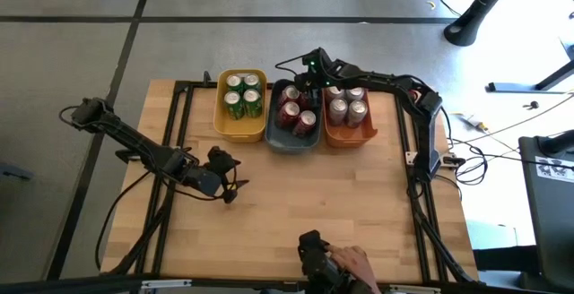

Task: Sort soda cans
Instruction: Move the blue bin to the top middle of the table

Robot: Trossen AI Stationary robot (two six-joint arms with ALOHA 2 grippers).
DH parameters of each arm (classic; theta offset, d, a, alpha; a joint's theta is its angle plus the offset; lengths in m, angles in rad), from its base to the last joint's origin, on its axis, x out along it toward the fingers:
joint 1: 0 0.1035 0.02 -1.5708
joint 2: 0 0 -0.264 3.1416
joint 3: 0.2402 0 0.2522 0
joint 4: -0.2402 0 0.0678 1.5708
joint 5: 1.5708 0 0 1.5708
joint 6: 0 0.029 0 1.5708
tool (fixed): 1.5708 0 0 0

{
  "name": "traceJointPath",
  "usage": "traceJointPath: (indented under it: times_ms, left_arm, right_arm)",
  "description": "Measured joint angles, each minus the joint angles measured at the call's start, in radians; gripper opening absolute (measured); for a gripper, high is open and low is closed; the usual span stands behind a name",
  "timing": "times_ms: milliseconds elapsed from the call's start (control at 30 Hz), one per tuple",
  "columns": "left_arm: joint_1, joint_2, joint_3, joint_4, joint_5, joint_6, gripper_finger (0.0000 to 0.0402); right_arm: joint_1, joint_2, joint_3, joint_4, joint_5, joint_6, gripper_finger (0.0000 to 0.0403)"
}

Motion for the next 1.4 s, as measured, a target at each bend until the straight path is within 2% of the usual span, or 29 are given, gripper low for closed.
traceJointPath:
  times_ms: [200,533,1200,1300,1400]
  left_arm:
    - [0.022,0.000,0.000,0.000,-0.001,0.011,0.0335]
    - [0.030,0.000,0.000,0.005,-0.001,0.016,0.0335]
    - [0.030,0.000,0.000,0.006,-0.001,0.031,0.0335]
    - [0.030,0.000,0.000,0.006,-0.001,0.030,0.0335]
    - [0.030,0.000,0.000,0.008,0.000,0.027,0.0335]
  right_arm:
    - [0.000,0.003,0.003,0.002,0.013,-0.003,0.0005]
    - [-0.006,0.016,0.158,-0.190,0.083,-0.062,0.0005]
    - [-0.012,0.076,0.161,-0.136,0.053,-0.056,0.0005]
    - [-0.014,0.077,0.161,-0.135,0.058,-0.056,0.0020]
    - [-0.014,0.077,0.161,-0.128,0.056,-0.060,0.0054]
